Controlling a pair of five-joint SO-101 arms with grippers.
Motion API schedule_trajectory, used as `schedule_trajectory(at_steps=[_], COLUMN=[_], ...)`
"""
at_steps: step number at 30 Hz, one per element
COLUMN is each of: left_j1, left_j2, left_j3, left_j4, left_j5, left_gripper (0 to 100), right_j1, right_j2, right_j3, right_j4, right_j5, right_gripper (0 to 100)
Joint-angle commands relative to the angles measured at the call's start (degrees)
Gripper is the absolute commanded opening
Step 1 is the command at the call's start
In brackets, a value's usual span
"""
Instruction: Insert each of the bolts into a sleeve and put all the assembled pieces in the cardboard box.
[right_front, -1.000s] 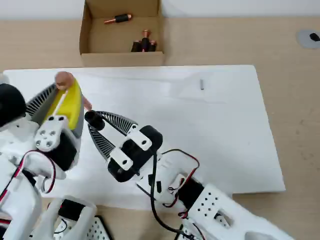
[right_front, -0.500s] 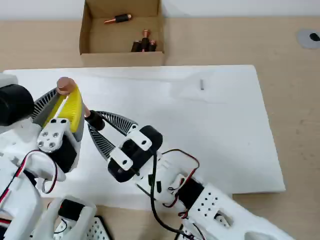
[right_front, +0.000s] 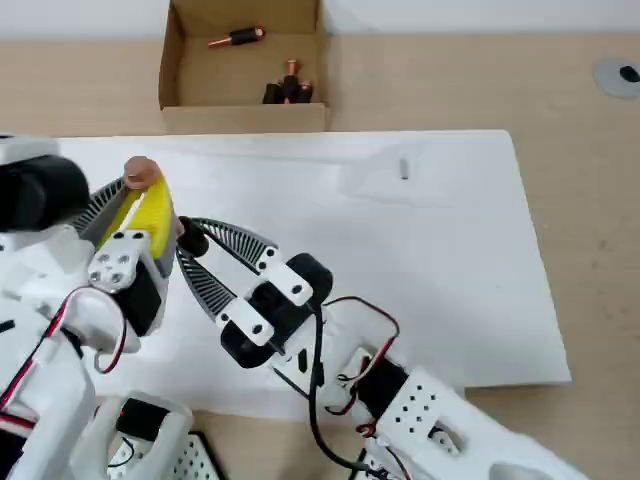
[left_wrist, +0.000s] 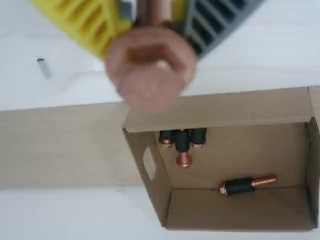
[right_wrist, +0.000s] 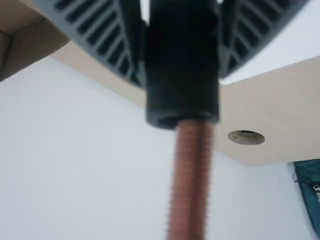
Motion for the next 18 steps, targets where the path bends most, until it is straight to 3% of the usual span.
schedule_trajectory(at_steps=[1, 18], left_j1=[-0.44, -0.7], left_j2=[0.22, -0.13], left_j3=[0.0, 0.18], left_j4=[-0.18, -1.41], left_j5=[-0.09, 0.0], left_gripper=[1, 1], right_j1=[0.75, 0.75], right_j2=[-1.71, -1.71], right_j3=[-0.66, -0.75], right_j4=[-1.67, -1.67], right_j5=[0.18, 0.09], right_gripper=[0.9, 0.9])
